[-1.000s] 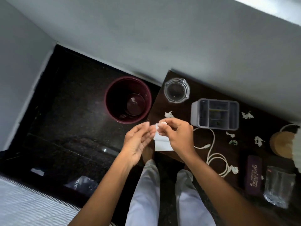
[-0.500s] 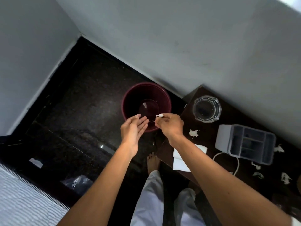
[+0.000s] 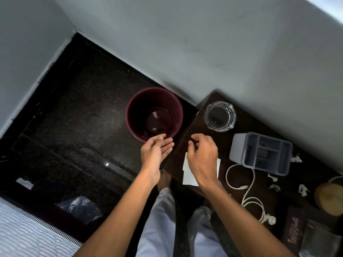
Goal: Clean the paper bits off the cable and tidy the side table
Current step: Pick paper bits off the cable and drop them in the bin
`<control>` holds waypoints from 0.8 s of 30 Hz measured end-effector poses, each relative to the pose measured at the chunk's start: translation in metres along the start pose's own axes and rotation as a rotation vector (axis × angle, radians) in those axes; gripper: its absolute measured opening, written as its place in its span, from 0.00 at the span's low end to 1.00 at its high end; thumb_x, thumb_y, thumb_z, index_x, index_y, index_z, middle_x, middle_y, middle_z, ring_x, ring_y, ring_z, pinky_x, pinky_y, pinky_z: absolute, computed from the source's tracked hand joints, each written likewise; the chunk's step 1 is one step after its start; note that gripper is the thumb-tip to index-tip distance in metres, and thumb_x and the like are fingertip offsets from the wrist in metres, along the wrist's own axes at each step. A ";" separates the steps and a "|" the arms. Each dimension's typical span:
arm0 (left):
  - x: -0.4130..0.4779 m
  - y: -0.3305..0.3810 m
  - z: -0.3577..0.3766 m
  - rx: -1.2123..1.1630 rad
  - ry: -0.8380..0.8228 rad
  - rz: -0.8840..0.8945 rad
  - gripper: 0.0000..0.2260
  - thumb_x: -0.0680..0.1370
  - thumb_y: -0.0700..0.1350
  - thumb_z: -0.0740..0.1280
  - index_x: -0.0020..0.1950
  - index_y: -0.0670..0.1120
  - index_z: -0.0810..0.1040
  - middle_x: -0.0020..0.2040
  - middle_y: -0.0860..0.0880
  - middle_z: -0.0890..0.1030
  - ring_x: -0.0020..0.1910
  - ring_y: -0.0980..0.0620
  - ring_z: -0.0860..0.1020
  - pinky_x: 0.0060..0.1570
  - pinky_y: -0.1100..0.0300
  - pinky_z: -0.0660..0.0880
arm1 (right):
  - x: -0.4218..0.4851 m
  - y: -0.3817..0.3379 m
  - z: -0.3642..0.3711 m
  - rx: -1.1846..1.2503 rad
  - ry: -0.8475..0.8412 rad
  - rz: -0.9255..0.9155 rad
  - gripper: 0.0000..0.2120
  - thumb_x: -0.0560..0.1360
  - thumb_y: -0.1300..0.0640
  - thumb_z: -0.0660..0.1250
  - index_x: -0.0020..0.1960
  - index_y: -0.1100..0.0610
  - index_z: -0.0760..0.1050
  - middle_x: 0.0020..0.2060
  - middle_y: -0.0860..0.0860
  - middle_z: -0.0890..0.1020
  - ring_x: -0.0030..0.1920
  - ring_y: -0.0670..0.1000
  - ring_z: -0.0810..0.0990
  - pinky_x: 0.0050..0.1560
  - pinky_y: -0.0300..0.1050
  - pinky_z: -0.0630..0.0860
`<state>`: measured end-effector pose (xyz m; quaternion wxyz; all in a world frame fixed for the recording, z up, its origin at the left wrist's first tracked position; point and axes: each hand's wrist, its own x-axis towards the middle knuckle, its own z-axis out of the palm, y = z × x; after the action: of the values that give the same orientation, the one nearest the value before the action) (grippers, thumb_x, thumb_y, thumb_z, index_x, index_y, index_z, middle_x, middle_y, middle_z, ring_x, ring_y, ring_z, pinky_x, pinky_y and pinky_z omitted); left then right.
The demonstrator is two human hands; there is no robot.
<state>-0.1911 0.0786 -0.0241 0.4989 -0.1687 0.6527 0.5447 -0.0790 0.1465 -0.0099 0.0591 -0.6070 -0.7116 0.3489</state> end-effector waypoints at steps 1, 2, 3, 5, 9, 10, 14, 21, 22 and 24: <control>-0.004 -0.005 0.004 0.015 -0.013 -0.003 0.09 0.85 0.43 0.63 0.60 0.43 0.80 0.52 0.43 0.87 0.50 0.50 0.87 0.49 0.61 0.83 | -0.003 0.006 -0.006 -0.068 0.026 -0.027 0.12 0.79 0.60 0.67 0.62 0.59 0.78 0.57 0.55 0.80 0.56 0.54 0.79 0.54 0.43 0.77; -0.007 -0.009 0.009 0.023 -0.024 -0.008 0.09 0.85 0.42 0.63 0.61 0.42 0.80 0.52 0.42 0.87 0.50 0.50 0.87 0.49 0.61 0.83 | -0.005 0.011 -0.010 -0.130 0.040 -0.039 0.13 0.79 0.60 0.67 0.63 0.58 0.77 0.58 0.56 0.78 0.57 0.55 0.78 0.52 0.40 0.74; -0.011 -0.014 0.014 0.027 -0.034 -0.014 0.10 0.85 0.42 0.63 0.61 0.41 0.80 0.52 0.42 0.87 0.49 0.50 0.87 0.49 0.61 0.83 | -0.006 0.017 -0.014 -0.187 0.043 -0.036 0.14 0.78 0.60 0.68 0.64 0.58 0.77 0.59 0.56 0.77 0.57 0.57 0.77 0.51 0.40 0.72; -0.016 -0.022 0.022 0.042 -0.046 -0.021 0.10 0.85 0.42 0.63 0.61 0.41 0.80 0.52 0.41 0.87 0.48 0.50 0.87 0.48 0.61 0.83 | -0.003 0.027 -0.018 -0.268 0.012 0.010 0.16 0.78 0.58 0.68 0.66 0.57 0.76 0.62 0.58 0.75 0.58 0.59 0.76 0.51 0.44 0.73; -0.021 -0.034 0.033 0.110 -0.065 0.000 0.08 0.84 0.41 0.63 0.59 0.42 0.81 0.50 0.42 0.87 0.47 0.50 0.87 0.48 0.60 0.83 | 0.004 0.041 -0.018 -0.252 -0.030 0.073 0.15 0.79 0.59 0.67 0.66 0.55 0.76 0.62 0.58 0.74 0.56 0.61 0.78 0.54 0.52 0.77; -0.021 -0.035 0.034 0.126 -0.070 0.008 0.08 0.84 0.41 0.63 0.59 0.42 0.81 0.50 0.42 0.87 0.46 0.50 0.87 0.47 0.60 0.83 | 0.005 0.043 -0.017 -0.230 -0.024 0.076 0.14 0.79 0.58 0.67 0.65 0.55 0.76 0.61 0.58 0.74 0.55 0.61 0.79 0.54 0.53 0.77; -0.021 -0.040 0.038 0.164 -0.071 0.039 0.07 0.84 0.42 0.63 0.57 0.43 0.81 0.49 0.43 0.87 0.44 0.52 0.86 0.47 0.61 0.83 | 0.012 0.047 -0.014 -0.176 0.008 0.041 0.12 0.79 0.55 0.69 0.62 0.55 0.79 0.57 0.58 0.76 0.49 0.59 0.81 0.50 0.50 0.78; -0.014 -0.038 0.043 0.253 -0.049 0.143 0.05 0.83 0.42 0.66 0.55 0.48 0.82 0.49 0.46 0.86 0.47 0.53 0.86 0.48 0.62 0.82 | 0.027 0.051 -0.013 -0.020 -0.012 -0.012 0.04 0.77 0.59 0.71 0.51 0.57 0.83 0.47 0.55 0.82 0.44 0.53 0.82 0.48 0.48 0.80; -0.013 -0.038 0.043 0.277 -0.040 0.175 0.05 0.82 0.42 0.67 0.55 0.50 0.82 0.50 0.47 0.86 0.47 0.54 0.86 0.49 0.62 0.82 | 0.027 0.050 -0.014 0.043 -0.010 -0.004 0.04 0.77 0.59 0.71 0.51 0.57 0.83 0.46 0.54 0.83 0.44 0.50 0.83 0.48 0.44 0.81; -0.012 -0.035 0.044 0.319 -0.042 0.227 0.06 0.82 0.43 0.68 0.55 0.53 0.82 0.52 0.49 0.86 0.49 0.55 0.86 0.51 0.61 0.82 | 0.026 0.044 -0.015 0.174 -0.004 0.018 0.05 0.76 0.58 0.73 0.51 0.57 0.84 0.46 0.51 0.85 0.44 0.43 0.82 0.47 0.32 0.79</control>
<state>-0.1385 0.1008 -0.0292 0.4680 -0.0014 0.7350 0.4906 -0.0417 0.1769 -0.0329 0.1070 -0.6052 -0.6733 0.4110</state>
